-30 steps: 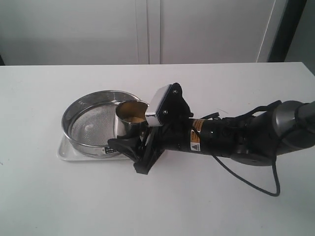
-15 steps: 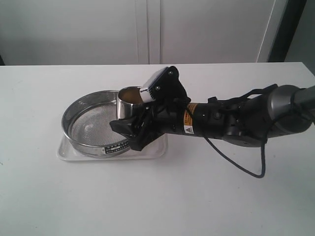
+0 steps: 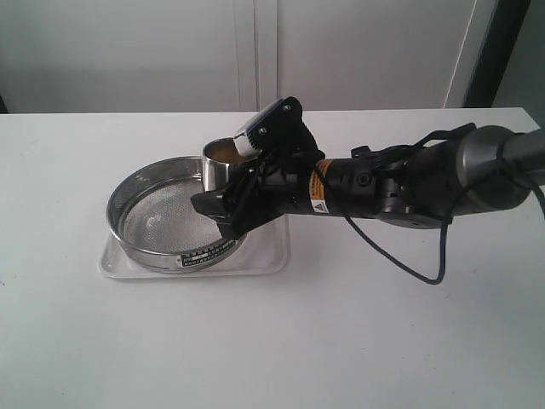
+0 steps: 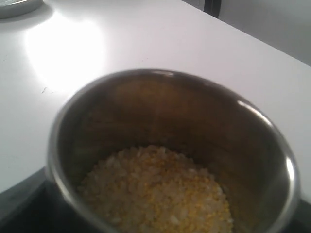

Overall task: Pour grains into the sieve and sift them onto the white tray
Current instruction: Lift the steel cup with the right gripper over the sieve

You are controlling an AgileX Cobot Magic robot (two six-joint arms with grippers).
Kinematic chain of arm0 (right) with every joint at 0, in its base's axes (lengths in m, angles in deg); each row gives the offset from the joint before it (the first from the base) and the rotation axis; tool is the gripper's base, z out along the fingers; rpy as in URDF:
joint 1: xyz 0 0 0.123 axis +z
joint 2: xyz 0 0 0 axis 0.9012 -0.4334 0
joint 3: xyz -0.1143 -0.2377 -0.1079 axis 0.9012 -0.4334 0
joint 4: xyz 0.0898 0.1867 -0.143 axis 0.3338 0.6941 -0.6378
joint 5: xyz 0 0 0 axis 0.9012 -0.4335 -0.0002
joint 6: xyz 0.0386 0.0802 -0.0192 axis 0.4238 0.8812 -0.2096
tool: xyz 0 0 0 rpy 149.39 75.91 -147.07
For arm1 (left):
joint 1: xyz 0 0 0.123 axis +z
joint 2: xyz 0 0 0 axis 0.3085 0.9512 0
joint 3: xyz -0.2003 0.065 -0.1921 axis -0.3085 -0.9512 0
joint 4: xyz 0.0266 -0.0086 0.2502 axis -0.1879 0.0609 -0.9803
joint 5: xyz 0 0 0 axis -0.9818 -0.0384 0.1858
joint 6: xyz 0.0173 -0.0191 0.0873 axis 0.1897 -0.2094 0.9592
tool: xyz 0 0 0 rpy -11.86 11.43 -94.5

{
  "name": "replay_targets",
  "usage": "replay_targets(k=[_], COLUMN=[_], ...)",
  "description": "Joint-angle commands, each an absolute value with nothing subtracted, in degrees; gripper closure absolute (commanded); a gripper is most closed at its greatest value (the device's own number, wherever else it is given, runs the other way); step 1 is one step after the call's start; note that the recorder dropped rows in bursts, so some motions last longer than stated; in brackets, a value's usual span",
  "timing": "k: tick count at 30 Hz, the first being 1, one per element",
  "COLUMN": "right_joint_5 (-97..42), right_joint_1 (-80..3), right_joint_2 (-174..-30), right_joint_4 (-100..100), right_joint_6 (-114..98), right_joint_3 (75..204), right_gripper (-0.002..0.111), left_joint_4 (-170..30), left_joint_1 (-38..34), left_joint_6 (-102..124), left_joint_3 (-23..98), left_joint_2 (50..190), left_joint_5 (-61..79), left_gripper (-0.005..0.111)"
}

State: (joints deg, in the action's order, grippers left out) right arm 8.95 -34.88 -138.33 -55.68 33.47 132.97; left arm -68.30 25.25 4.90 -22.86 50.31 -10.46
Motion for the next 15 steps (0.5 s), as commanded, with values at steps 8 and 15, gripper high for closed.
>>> replay_targets(k=[8,15], right_joint_5=[-0.72,-4.44], right_joint_1=[-34.55,-34.41], right_joint_2=[-137.49,-137.49], right_joint_4=[-66.30,-70.57], right_joint_6=[46.30,52.15], right_joint_3=[139.59,143.86], right_gripper=[0.108,0.108], left_joint_4=[-68.07,-68.07], left_joint_1=[25.25,25.25], left_joint_6=[4.37,4.37], left_joint_3=[-23.45,-23.45], left_joint_2=[50.16,50.16], left_joint_5=[-10.96,-10.96], left_gripper=[0.107,0.107])
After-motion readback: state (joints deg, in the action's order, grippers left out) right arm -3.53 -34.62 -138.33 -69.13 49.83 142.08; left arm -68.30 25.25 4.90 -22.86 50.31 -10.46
